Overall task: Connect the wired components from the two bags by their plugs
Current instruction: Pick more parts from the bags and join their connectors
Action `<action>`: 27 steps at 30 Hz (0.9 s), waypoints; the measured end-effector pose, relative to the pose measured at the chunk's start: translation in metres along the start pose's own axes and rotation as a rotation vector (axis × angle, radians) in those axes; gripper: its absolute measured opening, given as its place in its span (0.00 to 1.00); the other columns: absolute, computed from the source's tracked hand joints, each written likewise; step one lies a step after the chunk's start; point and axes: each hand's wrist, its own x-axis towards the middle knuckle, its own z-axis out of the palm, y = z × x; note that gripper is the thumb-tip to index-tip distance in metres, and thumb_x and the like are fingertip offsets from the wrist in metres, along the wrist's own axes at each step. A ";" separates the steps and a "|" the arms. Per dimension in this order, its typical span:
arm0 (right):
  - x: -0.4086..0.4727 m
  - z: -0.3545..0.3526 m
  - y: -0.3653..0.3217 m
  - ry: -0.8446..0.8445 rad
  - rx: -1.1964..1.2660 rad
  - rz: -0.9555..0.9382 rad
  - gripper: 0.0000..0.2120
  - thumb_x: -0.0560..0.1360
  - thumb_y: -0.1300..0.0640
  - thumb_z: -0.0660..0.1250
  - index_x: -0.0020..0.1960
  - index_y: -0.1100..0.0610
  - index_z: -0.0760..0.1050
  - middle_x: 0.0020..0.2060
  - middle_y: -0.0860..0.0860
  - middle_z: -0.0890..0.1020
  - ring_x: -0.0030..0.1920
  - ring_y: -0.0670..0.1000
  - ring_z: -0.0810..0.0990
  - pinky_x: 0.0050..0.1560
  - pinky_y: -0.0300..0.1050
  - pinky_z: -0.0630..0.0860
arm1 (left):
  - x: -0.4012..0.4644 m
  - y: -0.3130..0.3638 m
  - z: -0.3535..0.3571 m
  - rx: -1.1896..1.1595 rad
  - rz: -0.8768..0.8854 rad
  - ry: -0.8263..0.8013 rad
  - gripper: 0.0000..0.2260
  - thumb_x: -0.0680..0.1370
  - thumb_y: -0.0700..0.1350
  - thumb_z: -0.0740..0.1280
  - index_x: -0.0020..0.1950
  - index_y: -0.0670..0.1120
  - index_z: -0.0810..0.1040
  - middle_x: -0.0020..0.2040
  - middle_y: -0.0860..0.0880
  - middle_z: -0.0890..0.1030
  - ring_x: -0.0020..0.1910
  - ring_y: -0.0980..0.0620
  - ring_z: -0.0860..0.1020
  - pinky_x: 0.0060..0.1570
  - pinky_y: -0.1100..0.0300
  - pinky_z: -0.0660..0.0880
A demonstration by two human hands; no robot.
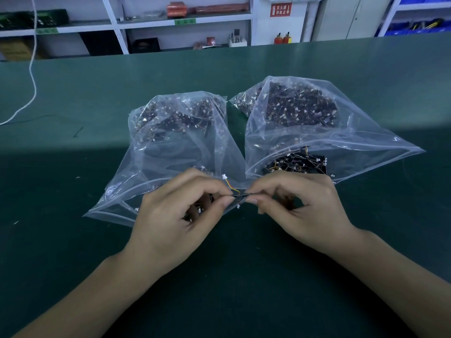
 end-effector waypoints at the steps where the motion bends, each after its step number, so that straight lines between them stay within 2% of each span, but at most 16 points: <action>1: 0.000 0.000 0.000 -0.002 0.003 0.003 0.04 0.80 0.57 0.75 0.51 0.58 0.85 0.33 0.47 0.80 0.27 0.52 0.75 0.29 0.48 0.71 | 0.000 0.000 0.000 0.002 0.004 -0.001 0.04 0.82 0.42 0.73 0.50 0.43 0.86 0.48 0.55 0.82 0.41 0.55 0.80 0.37 0.61 0.76; 6: -0.001 0.002 0.001 -0.013 0.018 0.033 0.05 0.81 0.56 0.74 0.52 0.57 0.85 0.32 0.48 0.79 0.26 0.56 0.77 0.27 0.52 0.71 | -0.002 -0.003 0.000 -0.003 0.017 0.000 0.02 0.82 0.41 0.74 0.50 0.43 0.86 0.48 0.54 0.81 0.40 0.54 0.80 0.36 0.60 0.76; 11: 0.000 0.002 0.001 -0.027 0.018 0.032 0.04 0.82 0.56 0.73 0.52 0.56 0.83 0.31 0.46 0.79 0.27 0.55 0.78 0.28 0.51 0.71 | -0.002 -0.005 0.000 0.019 0.029 -0.009 0.04 0.82 0.42 0.73 0.50 0.43 0.86 0.48 0.55 0.81 0.41 0.54 0.80 0.36 0.59 0.76; 17: 0.000 0.001 0.000 -0.080 0.036 0.041 0.04 0.83 0.55 0.72 0.52 0.55 0.82 0.30 0.44 0.80 0.26 0.52 0.77 0.28 0.45 0.71 | -0.001 -0.006 0.000 0.040 0.041 -0.024 0.04 0.83 0.44 0.73 0.50 0.45 0.86 0.48 0.56 0.82 0.41 0.55 0.81 0.35 0.59 0.77; 22: 0.000 -0.006 0.004 -0.175 0.114 0.180 0.05 0.82 0.54 0.72 0.50 0.54 0.81 0.30 0.47 0.81 0.26 0.58 0.76 0.27 0.54 0.71 | -0.003 -0.005 -0.001 0.025 -0.015 -0.006 0.06 0.83 0.51 0.73 0.56 0.50 0.83 0.51 0.57 0.85 0.48 0.54 0.85 0.42 0.56 0.83; 24: 0.002 -0.012 0.008 -0.224 0.152 0.283 0.05 0.82 0.55 0.71 0.48 0.55 0.80 0.30 0.50 0.82 0.28 0.61 0.77 0.31 0.57 0.72 | -0.002 -0.005 -0.003 0.051 0.000 -0.006 0.08 0.84 0.51 0.71 0.52 0.47 0.84 0.49 0.56 0.85 0.47 0.54 0.85 0.43 0.54 0.83; 26: 0.004 -0.018 0.013 -0.248 0.222 0.408 0.06 0.83 0.59 0.69 0.47 0.56 0.78 0.30 0.53 0.82 0.30 0.59 0.77 0.34 0.53 0.71 | -0.001 -0.005 -0.004 0.086 0.025 -0.026 0.12 0.85 0.50 0.70 0.48 0.45 0.85 0.47 0.55 0.85 0.46 0.54 0.85 0.42 0.53 0.81; 27: 0.004 -0.021 0.015 -0.235 0.250 0.454 0.07 0.83 0.63 0.68 0.46 0.58 0.76 0.29 0.54 0.82 0.28 0.54 0.76 0.33 0.47 0.70 | 0.000 -0.005 -0.004 0.100 0.034 -0.030 0.13 0.86 0.50 0.69 0.47 0.44 0.86 0.47 0.55 0.85 0.46 0.54 0.85 0.42 0.53 0.81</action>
